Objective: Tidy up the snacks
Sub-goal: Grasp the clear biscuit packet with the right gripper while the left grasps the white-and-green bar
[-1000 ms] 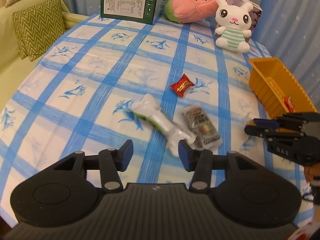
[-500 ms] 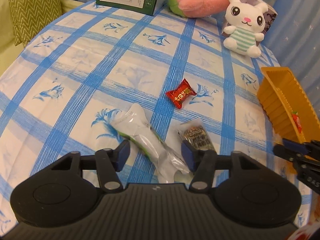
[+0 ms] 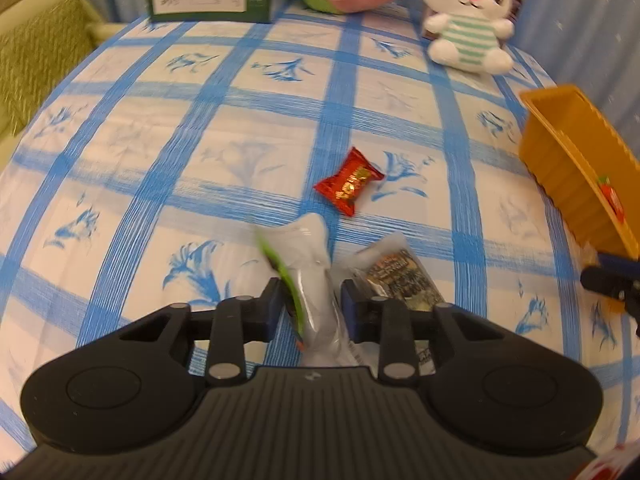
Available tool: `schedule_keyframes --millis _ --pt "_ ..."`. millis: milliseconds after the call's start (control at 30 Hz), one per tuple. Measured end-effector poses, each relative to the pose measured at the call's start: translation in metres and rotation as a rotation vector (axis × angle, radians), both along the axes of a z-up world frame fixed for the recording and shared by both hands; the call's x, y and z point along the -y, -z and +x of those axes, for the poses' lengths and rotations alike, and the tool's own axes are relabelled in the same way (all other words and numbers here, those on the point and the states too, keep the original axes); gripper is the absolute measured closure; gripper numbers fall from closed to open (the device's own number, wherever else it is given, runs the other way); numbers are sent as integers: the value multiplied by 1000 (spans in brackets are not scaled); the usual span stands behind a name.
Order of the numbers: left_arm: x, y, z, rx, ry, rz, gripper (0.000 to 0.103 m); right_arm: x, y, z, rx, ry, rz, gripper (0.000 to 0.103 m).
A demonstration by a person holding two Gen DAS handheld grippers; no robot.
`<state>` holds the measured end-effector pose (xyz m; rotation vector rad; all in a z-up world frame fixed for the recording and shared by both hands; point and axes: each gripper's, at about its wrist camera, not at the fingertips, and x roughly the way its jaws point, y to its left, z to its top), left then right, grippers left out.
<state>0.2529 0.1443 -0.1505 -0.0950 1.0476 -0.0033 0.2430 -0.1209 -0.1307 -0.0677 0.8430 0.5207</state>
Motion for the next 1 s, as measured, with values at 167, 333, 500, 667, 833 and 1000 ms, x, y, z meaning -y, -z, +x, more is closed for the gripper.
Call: schedule_keyframes --millis 167,333,500,667,833,1000 --pt "-3 0 -4 2 13 -8 78 -3 -1 -3 0 -3 5 82" --pt "-11 -5 -11 11 5 -6 79 -4 -3 -7 3 -6 10 82" --pt "-16 -15 -23 27 -5 -1 79 -7 -7 -11 5 -11 20 82" --pt "-16 -31 -37 56 0 -6 79 -8 -14 -17 17 -14 26 82" --pt "-6 -51 -50 94 25 -23 79 -5 -22 -23 31 -10 40 82" --pt "14 -72 -60 137 81 -45 79 6 -31 -32 40 19 65 82"
